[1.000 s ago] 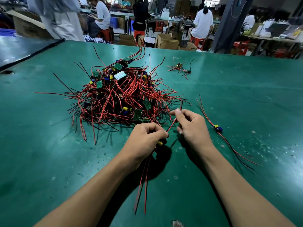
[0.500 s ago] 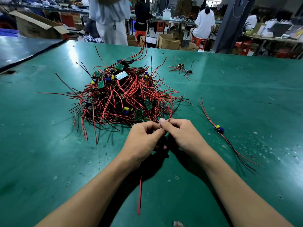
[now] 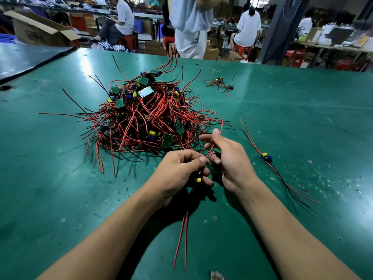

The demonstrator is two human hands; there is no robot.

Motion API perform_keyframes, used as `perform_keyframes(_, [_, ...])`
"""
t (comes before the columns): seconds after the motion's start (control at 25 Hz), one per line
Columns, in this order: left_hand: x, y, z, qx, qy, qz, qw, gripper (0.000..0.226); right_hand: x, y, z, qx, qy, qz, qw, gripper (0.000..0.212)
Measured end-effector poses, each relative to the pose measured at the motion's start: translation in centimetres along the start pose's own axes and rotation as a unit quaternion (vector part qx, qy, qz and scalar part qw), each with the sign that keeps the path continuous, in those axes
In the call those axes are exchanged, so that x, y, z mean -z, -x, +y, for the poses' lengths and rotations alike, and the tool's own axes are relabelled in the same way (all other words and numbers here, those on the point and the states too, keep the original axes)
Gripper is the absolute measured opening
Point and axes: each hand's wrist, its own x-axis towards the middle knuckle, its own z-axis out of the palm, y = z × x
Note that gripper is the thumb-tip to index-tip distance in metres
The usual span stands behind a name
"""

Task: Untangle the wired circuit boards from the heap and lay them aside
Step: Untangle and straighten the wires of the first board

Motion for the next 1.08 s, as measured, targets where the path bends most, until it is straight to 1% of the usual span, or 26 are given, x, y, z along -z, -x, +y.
perform_keyframes(0.08, [-0.1, 0.1, -0.1, 0.003, -0.010, -0.013, 1.000, 0.013, 0.6, -0.4, -0.4, -0.020, -0.051, -0.006, 0.998, 0.044])
perform_keyframes(0.16, [-0.2, 0.2, 0.0, 0.007, -0.017, -0.023, 1.000, 0.014, 1.1, -0.6, -0.6, -0.063, -0.131, -0.053, 0.988, 0.050])
perform_keyframes(0.24, [0.0, 0.2, 0.0, 0.016, -0.014, -0.026, 0.999, 0.016, 1.3, -0.8, -0.3, -0.087, -0.174, -0.099, 0.976, 0.050])
perform_keyframes(0.28, [0.1, 0.2, 0.0, 0.022, -0.009, -0.024, 0.999, 0.017, 1.4, -0.9, -0.2, -0.086, -0.163, -0.110, 0.977, 0.046])
perform_keyframes(0.36, [0.5, 0.2, 0.1, 0.032, 0.007, -0.013, 0.999, 0.016, 1.6, -0.8, -0.1, -0.064, -0.085, -0.122, 0.987, 0.035])
perform_keyframes(0.44, [0.9, 0.1, 0.2, 0.040, 0.019, -0.004, 0.999, 0.012, 2.0, -0.5, 0.1, -0.067, -0.031, -0.161, 0.984, 0.030])
perform_keyframes(0.56, [1.0, 0.1, 0.3, 0.051, 0.036, -0.003, 0.998, 0.009, 2.3, 0.3, 0.4, -0.096, -0.036, -0.244, 0.964, 0.027])
perform_keyframes(0.64, [1.0, 0.2, 0.2, 0.050, 0.046, 0.003, 0.998, 0.010, 2.3, 0.6, 0.5, -0.095, -0.033, -0.274, 0.957, 0.026])
perform_keyframes(0.68, [1.0, 0.2, 0.2, 0.050, 0.054, 0.004, 0.997, 0.011, 2.2, 0.6, 0.5, -0.090, -0.025, -0.276, 0.957, 0.025])
perform_keyframes(0.8, [1.1, 0.2, 0.2, 0.049, 0.067, 0.005, 0.997, 0.017, 1.7, 0.7, 1.0, -0.068, -0.029, -0.252, 0.965, 0.026])
perform_keyframes(0.88, [1.2, 0.0, 0.3, 0.050, 0.062, 0.014, 0.997, 0.014, 1.2, 0.6, 1.3, -0.037, -0.038, -0.213, 0.976, 0.029])
perform_keyframes(0.92, [1.3, -0.1, 0.3, 0.050, 0.057, 0.017, 0.997, 0.014, 1.1, 0.4, 1.4, -0.004, -0.025, -0.183, 0.983, 0.030])
perform_keyframes(1.0, [1.3, -0.2, 0.3, 0.047, 0.048, 0.012, 0.998, 0.015, 1.3, -0.4, 1.4, 0.093, 0.057, -0.096, 0.989, 0.027])
perform_keyframes(1.08, [1.2, -0.3, 0.2, 0.035, 0.029, 0.007, 0.999, 0.015, 1.7, -1.1, 1.2, 0.180, 0.152, -0.024, 0.971, 0.021])
